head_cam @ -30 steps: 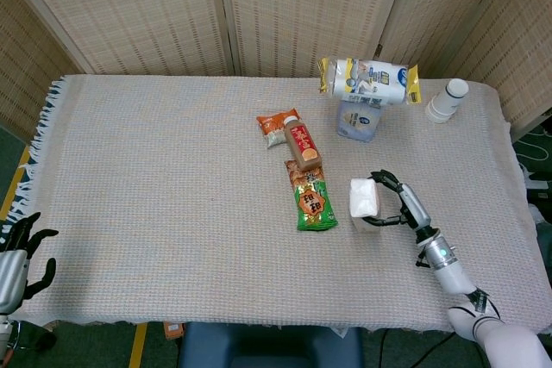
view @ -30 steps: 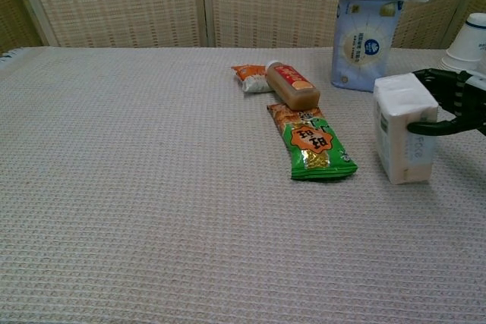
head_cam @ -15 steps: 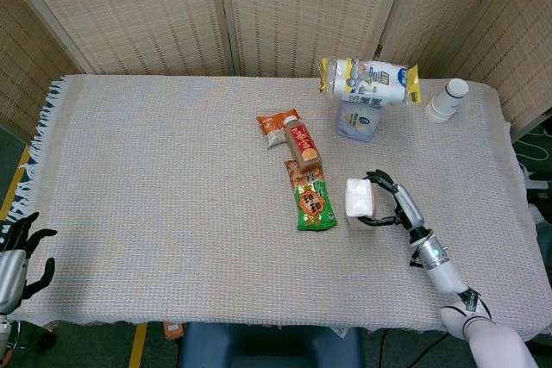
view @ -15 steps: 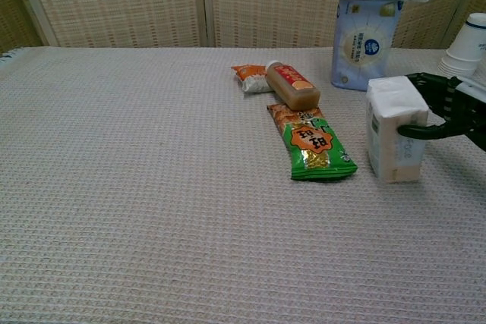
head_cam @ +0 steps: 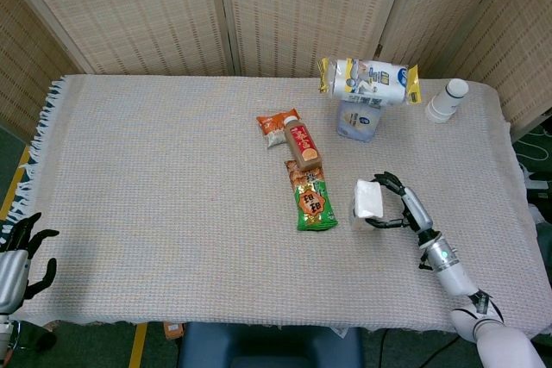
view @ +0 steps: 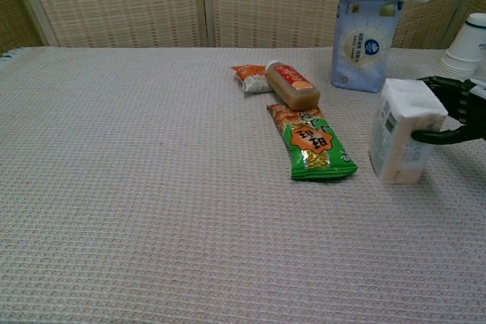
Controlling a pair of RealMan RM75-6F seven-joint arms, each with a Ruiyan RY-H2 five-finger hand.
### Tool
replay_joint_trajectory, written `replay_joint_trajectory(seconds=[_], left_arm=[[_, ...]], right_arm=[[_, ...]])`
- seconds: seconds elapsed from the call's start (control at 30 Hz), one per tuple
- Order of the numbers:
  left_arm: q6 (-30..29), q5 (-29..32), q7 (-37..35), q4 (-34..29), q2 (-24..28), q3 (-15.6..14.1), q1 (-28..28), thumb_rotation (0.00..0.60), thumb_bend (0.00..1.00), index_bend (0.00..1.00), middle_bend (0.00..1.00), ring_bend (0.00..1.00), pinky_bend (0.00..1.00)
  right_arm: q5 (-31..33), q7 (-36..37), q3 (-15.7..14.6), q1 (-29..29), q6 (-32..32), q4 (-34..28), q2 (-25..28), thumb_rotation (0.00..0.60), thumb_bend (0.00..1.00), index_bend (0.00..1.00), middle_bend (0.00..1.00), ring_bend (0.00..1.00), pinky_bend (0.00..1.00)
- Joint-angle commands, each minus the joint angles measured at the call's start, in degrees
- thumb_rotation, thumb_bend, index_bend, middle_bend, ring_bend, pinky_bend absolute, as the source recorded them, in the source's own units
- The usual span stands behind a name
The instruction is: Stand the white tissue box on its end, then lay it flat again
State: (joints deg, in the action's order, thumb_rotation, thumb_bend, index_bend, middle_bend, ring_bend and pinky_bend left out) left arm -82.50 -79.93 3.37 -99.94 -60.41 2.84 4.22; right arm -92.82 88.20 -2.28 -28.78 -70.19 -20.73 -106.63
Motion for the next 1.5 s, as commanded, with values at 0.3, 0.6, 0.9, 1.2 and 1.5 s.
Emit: replay_joint_trajectory(seconds=[0.3,0.6,0.9,1.2,1.5], left_arm=[[0.2,0.1,-0.1,0.1,0.0,0.0,0.1,0.6,0.49,0.29,0.0,0.0,0.3],[0.1,0.0,0.0,-0.1,0.0,-0.1,0.0,0.6,0.49,0.29,0.0,0.0,0.3],[-0.3,-0.1,-0.1,-0.3,0.2,0.0,-0.1,0.6,0.49,0.29,0.0,0.0,0.3],[-0.5,-0.5,-0.1,-0.6,0.4,-0.1,-0.2,0.6,0.49,0.29,0.0,0.0,0.3],[-0.3,-0.4,0.0,-1.0,0.7,-0.3,-0.3,0.6,0.49,0.29,0.0,0.0,0.3]], right_arm=[[-0.8,0.8,-1.3,-0.8,1.8,-1.6,1.2,0.6,0.1,0.0,0.01,0.07,0.0],[-0.4,-1.6,-0.7,-0.7,-0.5,-2.5,2.3,0.6,0.07,0.0,0.0,0.02,0.0],[-0.7,-4.5,0.3,0.7,-8.4,-11.9,8.8,0.6,0.05,0.0,0.0,0.0,0.0],[2.4,-26.3,4.8,3.0,-14.0,-40.6,22.8,0.6,0.04,0.0,0.0,0.0,0.0],[8.3,-82.8,8.4,1.6,-8.0,-73.2,34.3,0.6,0.04,0.0,0.0,0.0,0.0]])
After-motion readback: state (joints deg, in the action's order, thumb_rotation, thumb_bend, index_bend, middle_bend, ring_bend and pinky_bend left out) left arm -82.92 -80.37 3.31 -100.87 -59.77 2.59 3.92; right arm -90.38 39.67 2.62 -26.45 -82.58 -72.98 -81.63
